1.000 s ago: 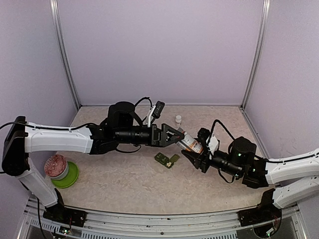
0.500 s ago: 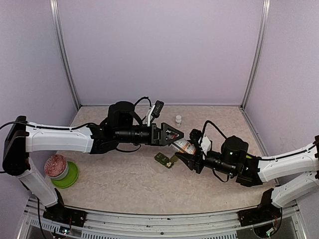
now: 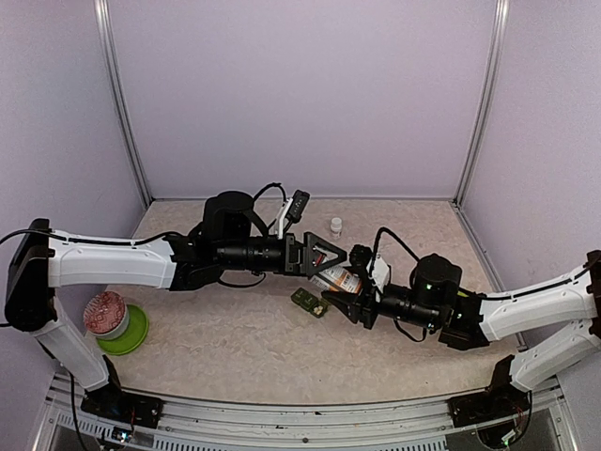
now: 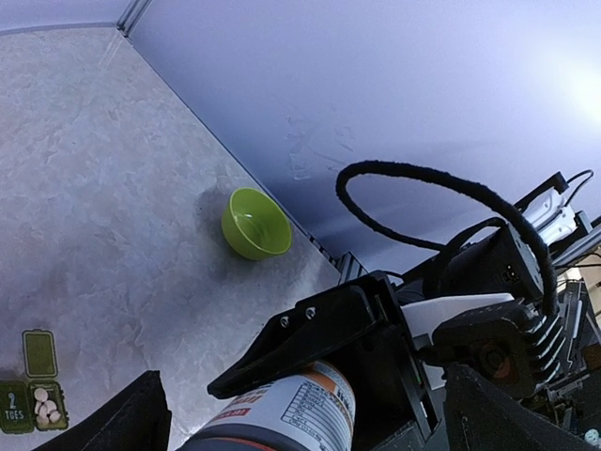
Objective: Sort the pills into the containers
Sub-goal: Screw the lid of the pill bottle onto the pill bottle.
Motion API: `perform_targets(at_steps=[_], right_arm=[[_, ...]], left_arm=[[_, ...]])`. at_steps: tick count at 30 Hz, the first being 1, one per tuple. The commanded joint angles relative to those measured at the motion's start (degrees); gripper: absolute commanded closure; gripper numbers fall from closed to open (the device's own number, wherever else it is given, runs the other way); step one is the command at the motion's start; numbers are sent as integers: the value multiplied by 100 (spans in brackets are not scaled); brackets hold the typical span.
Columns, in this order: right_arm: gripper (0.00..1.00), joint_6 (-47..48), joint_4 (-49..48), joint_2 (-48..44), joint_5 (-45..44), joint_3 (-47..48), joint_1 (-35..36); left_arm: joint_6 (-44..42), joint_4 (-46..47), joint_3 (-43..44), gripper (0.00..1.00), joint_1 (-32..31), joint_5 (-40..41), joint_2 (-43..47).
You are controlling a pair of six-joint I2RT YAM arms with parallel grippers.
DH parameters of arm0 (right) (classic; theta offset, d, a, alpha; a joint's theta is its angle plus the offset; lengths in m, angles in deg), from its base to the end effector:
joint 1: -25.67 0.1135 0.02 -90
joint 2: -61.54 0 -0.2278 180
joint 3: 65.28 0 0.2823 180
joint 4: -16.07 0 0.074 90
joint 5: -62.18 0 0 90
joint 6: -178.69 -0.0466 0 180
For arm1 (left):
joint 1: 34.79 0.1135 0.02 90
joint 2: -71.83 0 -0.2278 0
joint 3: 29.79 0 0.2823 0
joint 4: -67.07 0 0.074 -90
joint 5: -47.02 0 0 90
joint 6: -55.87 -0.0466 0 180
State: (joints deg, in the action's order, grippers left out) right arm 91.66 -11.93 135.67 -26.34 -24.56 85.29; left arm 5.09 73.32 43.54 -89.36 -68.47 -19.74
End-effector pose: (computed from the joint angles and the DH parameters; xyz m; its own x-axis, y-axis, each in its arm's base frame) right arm 0.1575 0.2710 0.1658 -0.0023 -0.1063 -0.9943 -0.8767 0.4785 -0.0492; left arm 0.2201 -0.3440 0.2287 -0.7127 0.0172 -0.7013 0.6827 0.2467 -0.6878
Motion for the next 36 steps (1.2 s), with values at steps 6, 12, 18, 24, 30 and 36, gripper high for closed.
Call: perform_targets(at_steps=[6, 12, 18, 24, 30, 36], right_arm=[[77, 556, 698, -890, -431, -50, 63], [77, 672, 858, -1044, -689, -65, 59], [77, 677, 801, -1080, -877, -95, 62], [77, 670, 763, -1101, -973, -122, 59], [77, 646, 616, -1255, -783, -230, 59], [77, 637, 602, -1339, -723, -235, 59]], left_arm=[[205, -22, -28, 1, 211, -35, 299], [307, 12, -3, 2, 249, -216, 255], [377, 108, 20, 14, 221, -404, 204], [384, 93, 81, 22, 183, -513, 133], [358, 61, 117, 13, 166, -489, 63], [373, 100, 100, 13, 192, -490, -14]])
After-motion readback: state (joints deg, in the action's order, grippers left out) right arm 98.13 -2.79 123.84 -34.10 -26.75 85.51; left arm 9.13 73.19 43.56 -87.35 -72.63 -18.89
